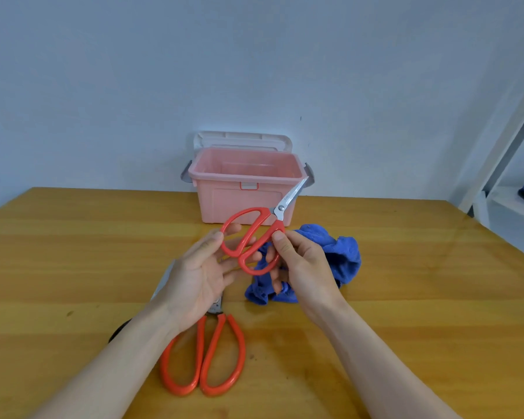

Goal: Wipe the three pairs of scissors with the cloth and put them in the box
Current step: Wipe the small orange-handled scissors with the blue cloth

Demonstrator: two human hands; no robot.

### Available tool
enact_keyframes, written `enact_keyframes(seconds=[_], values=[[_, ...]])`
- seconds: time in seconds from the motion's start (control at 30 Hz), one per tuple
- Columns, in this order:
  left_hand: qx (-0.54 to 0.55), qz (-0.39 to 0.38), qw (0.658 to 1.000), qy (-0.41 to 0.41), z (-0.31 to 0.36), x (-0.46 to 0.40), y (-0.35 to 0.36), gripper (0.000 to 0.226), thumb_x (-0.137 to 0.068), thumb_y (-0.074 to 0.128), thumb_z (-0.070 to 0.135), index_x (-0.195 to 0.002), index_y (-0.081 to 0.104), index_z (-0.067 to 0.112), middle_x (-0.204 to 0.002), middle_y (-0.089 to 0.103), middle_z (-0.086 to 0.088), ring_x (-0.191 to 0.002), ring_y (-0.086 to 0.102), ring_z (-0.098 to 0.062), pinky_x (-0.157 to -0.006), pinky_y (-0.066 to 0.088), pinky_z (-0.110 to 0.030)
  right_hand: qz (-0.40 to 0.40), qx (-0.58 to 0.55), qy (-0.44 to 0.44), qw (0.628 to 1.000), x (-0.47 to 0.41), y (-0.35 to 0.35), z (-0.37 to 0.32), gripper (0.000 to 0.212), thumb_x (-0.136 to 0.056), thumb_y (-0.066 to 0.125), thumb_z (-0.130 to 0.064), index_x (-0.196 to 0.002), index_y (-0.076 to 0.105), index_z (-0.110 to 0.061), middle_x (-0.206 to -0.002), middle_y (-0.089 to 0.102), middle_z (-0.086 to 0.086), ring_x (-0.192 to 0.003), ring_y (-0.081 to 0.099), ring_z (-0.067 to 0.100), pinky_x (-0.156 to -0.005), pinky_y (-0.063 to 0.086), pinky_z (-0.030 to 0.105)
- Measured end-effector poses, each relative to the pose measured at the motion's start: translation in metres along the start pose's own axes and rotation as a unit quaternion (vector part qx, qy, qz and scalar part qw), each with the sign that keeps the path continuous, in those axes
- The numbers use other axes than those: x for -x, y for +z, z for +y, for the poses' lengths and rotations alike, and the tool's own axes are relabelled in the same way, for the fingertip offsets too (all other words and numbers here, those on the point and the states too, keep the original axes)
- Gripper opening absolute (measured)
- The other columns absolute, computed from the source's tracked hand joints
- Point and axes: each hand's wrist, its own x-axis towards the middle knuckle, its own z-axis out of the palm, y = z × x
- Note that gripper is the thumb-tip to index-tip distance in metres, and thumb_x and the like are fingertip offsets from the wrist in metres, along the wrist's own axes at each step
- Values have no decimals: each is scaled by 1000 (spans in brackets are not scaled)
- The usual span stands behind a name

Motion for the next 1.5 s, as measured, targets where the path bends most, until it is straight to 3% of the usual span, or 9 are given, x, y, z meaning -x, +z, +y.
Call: enact_keyframes(seconds=[0.2,0.37,0.53,0.87,0.97,1.07,1.2,1.37,1.5], values=[[68,-47,996,-34,19,-9,7,33,-90,42,28,-110,64,13,-116,64,-17,-90,64,-31,-81,55,-44,-26,-4,9,1000,-17,-1,-11,42,-99,54,-37,-82,62,0,-73,55,28,-46,42,24,-47,39,30],[87,-61,994,-31,50,-27,11,33,-89,44,30,-110,62,13,-123,61,-17,-97,60,-32,-102,39,-51,-61,-16,1,998,-44,9,-38,35,-102,51,-24,-77,66,-5,-67,58,5,-48,43,15,-41,35,24],[63,-50,996,-22,77,-56,10,35,-97,38,32,-111,66,14,-119,63,-16,-96,61,-30,-89,48,-43,-58,-21,10,998,-76,18,-59,31,-103,50,-20,-78,63,-8,-69,59,3,-50,44,12,-44,38,22],[-86,95,992,-22,100,-114,15,34,-102,44,37,-114,70,20,-95,73,-3,-85,70,-21,-71,52,-34,49,11,15,999,-140,14,-69,18,-100,53,-14,-93,65,-2,-73,60,7,-49,49,15,-49,44,29],[-196,154,969,2,103,-131,10,25,-99,52,30,-112,70,18,-97,71,-4,-85,68,-19,-69,51,-29,79,52,0,996,-156,7,-69,13,-98,53,-11,-102,65,-9,-75,63,6,-47,48,14,-45,43,26],[-351,180,918,46,109,-143,-2,26,-94,61,20,-119,67,20,-100,72,-2,-80,65,-14,-65,49,-24,98,129,-9,987,-175,3,-72,12,-94,54,-7,-91,64,-15,-80,68,9,-48,49,15,-45,46,26],[-511,156,844,56,113,-157,-15,20,-93,62,23,-112,69,20,-96,71,4,-82,63,-6,-70,45,-22,82,248,8,965,-205,2,-68,16,-89,51,-5,-93,66,-10,-84,72,14,-51,59,21,-62,59,37],[-605,183,774,35,118,-183,-35,26,-94,53,13,-112,71,19,-107,68,4,-105,59,-15,-93,43,-27,32,390,-43,919,-222,18,-65,21,-90,46,-15,-100,64,-18,-71,62,-1,-52,57,16,-52,50,26],[-609,205,766,15,122,-199,-47,36,-94,43,4,-114,71,14,-121,67,-4,-115,58,-20,-99,44,-30,-47,366,-29,929,-231,21,-62,24,-88,45,-12,-93,67,-17,-73,72,1,-68,69,20,-73,59,35]])
